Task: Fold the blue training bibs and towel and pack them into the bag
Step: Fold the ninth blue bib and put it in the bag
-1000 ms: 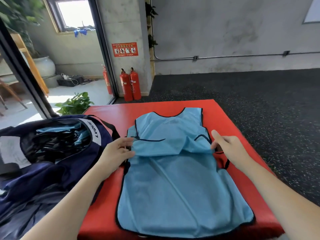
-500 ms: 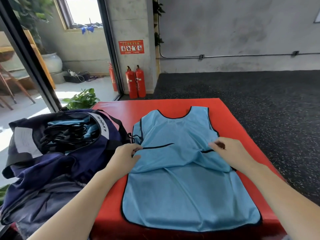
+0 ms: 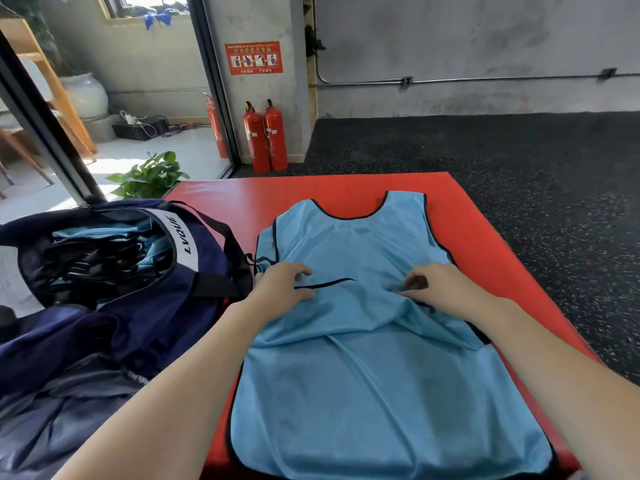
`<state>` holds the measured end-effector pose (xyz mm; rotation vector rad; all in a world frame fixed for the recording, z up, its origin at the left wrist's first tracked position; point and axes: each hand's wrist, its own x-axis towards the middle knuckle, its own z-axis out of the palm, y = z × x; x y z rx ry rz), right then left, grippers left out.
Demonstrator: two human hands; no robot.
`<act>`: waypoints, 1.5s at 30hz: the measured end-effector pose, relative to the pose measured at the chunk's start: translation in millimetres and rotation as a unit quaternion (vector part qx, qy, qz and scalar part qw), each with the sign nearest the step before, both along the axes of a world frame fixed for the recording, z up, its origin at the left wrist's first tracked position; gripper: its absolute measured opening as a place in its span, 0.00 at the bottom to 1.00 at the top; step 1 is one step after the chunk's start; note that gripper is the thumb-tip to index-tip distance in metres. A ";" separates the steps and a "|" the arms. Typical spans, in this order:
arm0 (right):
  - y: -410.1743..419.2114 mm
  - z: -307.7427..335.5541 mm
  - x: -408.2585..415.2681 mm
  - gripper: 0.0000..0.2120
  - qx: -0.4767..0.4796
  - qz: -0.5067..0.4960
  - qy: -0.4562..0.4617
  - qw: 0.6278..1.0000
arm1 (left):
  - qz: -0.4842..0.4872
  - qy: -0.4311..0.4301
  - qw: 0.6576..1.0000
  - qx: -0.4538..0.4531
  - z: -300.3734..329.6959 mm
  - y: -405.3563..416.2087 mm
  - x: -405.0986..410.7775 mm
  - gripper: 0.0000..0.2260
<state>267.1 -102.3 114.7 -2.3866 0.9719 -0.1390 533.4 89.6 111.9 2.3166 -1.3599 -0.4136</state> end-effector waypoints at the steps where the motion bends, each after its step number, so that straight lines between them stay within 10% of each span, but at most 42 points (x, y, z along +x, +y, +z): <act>1: -2.1 0.0 -1.5 0.12 -0.012 0.008 0.013 1.000 | -0.002 0.007 1.000 0.003 -0.3 -0.2 2.4 0.21; 19: 12.1 24.9 -61.9 0.10 0.076 -0.059 -0.038 0.995 | 0.034 0.044 0.989 -0.136 26.1 54.7 -21.3 0.02; 36: 101.7 39.2 -143.6 0.07 0.032 -0.036 -0.218 0.975 | -0.010 0.013 0.986 -0.165 38.8 156.8 -73.6 0.09; 45: 123.0 20.9 -177.9 0.17 -0.241 0.088 0.009 0.967 | -0.072 -0.081 0.988 -0.107 34.7 206.0 -96.7 0.17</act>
